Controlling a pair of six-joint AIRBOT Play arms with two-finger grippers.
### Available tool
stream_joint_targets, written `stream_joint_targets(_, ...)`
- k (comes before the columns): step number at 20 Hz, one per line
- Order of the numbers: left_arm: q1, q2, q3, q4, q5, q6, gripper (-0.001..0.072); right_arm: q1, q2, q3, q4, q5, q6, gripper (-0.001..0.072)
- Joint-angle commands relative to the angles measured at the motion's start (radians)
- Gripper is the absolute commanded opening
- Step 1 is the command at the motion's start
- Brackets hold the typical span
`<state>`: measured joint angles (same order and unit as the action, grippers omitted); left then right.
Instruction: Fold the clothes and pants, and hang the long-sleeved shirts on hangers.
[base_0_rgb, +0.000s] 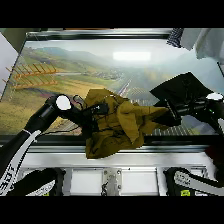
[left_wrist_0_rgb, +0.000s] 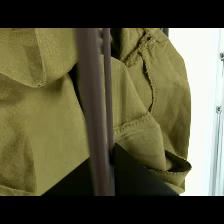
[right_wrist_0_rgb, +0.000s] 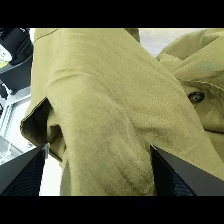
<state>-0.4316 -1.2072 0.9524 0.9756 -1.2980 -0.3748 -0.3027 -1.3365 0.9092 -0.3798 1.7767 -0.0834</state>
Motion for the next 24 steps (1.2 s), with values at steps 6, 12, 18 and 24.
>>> stream_joint_targets(6,-0.001,0.000,0.001,-0.008,0.000,0.000,0.0010,0.001,-0.001,-0.001,0.001,0.000,0.000,0.0015)
stream_joint_targets(12,-0.001,0.000,0.001,-0.007,0.000,0.000,0.0010,0.001,-0.001,-0.001,0.000,0.000,0.000,0.0016)
stream_joint_targets(18,-0.001,0.000,0.001,-0.007,0.000,0.000,0.0010,0.001,-0.001,-0.001,0.000,0.000,0.000,0.0013)
stream_joint_targets(24,-0.001,0.000,0.001,0.001,-0.005,0.000,0.0012,0.001,-0.001,-0.001,0.000,-0.016,0.001,0.0011)
